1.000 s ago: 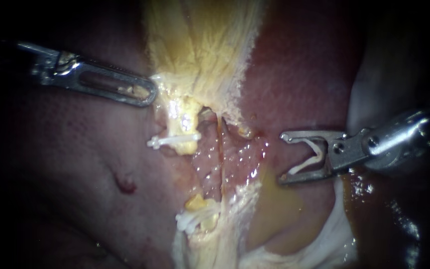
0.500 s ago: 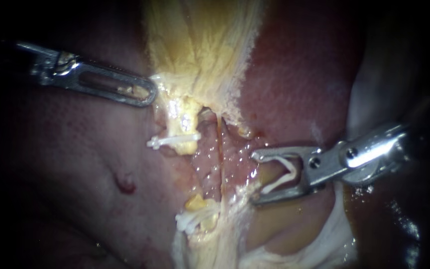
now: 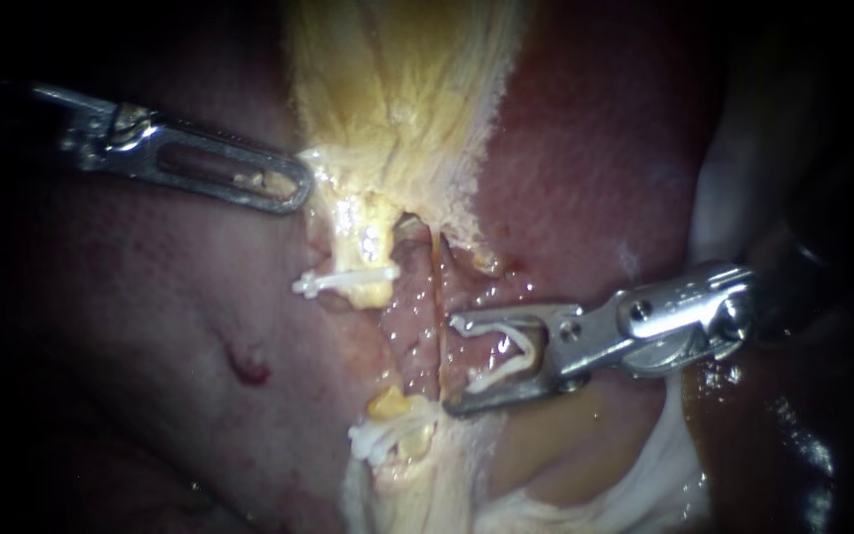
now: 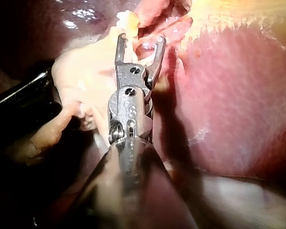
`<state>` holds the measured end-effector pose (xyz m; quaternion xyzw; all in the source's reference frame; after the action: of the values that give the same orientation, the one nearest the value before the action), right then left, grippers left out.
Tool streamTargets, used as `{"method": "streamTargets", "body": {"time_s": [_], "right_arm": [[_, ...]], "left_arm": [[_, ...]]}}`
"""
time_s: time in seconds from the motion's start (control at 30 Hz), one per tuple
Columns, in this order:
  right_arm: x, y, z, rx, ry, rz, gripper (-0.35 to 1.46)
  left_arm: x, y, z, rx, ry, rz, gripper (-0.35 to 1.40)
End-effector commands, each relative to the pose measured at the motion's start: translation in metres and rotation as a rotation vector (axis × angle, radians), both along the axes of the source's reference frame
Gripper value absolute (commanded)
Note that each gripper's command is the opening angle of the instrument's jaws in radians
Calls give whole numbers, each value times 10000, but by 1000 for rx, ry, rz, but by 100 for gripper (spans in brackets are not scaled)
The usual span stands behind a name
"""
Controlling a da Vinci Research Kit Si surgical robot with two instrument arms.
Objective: Clipping first clip right tube
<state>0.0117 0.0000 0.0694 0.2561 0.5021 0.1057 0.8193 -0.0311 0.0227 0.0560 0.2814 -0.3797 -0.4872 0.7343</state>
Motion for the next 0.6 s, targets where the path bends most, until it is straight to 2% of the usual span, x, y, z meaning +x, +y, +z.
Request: {"method": "streamTargets", "body": {"time_s": [0.03, 0.37, 0.6], "right_arm": [[0, 0, 3, 4, 0, -3, 49], [12, 0, 27, 67, 22, 12, 49], [23, 3, 35, 169, 97, 39, 49]], "left_arm": [[0, 0, 0, 0, 0, 0, -35], [0, 0, 1, 0, 0, 0, -35], [-1, 0, 1, 0, 0, 0, -35]]}}
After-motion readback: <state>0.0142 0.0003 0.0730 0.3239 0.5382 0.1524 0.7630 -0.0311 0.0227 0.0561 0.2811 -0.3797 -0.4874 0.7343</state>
